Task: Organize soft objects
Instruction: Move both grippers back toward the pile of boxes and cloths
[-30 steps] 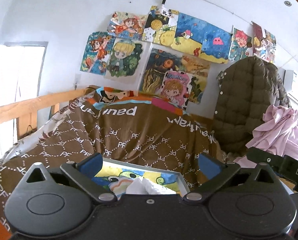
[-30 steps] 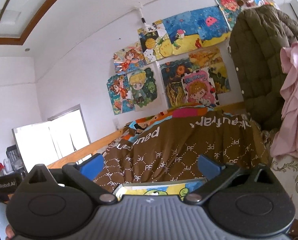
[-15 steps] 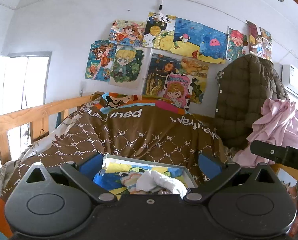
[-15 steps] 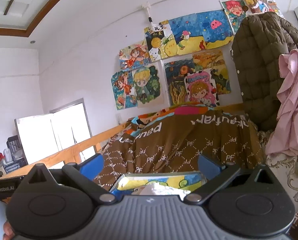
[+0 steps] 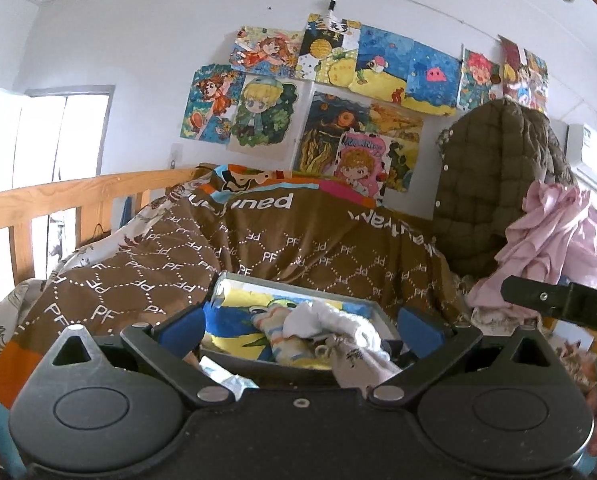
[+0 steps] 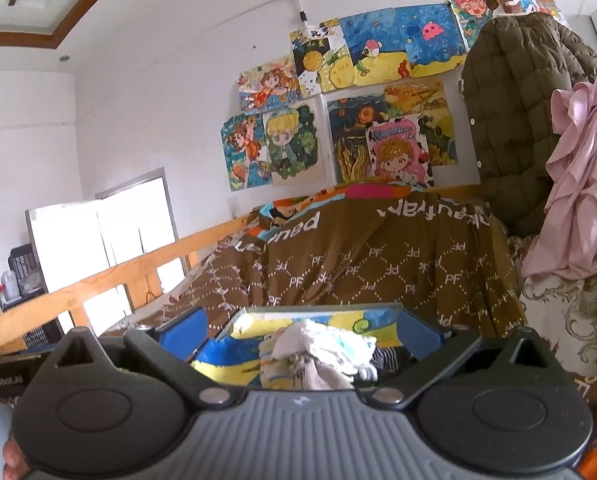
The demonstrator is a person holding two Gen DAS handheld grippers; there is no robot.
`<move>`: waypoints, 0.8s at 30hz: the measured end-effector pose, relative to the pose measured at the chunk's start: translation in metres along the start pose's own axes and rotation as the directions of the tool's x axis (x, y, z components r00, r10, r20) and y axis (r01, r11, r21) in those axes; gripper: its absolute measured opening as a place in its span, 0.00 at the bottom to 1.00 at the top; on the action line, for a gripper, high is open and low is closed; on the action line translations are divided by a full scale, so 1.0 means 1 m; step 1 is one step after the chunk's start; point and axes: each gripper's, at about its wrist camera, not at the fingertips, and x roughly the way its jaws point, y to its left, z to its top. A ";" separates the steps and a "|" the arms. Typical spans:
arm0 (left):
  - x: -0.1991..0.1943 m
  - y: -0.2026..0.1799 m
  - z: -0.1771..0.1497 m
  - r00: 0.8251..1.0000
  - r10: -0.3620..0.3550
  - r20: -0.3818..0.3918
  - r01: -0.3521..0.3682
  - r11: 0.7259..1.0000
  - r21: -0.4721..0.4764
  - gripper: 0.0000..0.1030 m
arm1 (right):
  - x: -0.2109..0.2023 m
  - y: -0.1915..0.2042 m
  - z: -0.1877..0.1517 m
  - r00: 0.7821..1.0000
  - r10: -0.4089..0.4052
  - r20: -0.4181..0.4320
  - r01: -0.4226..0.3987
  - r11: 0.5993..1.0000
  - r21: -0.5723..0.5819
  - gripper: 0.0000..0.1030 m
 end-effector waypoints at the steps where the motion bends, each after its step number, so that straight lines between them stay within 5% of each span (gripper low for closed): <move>1: 0.000 0.002 -0.002 1.000 -0.002 -0.002 0.002 1.000 0.005 0.99 | -0.001 0.002 -0.004 1.000 -0.001 -0.007 0.001 1.000 -0.004 1.00; 24: 0.009 0.037 -0.069 0.991 0.001 -0.136 0.012 0.995 0.094 0.99 | 0.015 0.042 -0.076 0.965 -0.034 -0.259 0.001 0.992 -0.128 1.00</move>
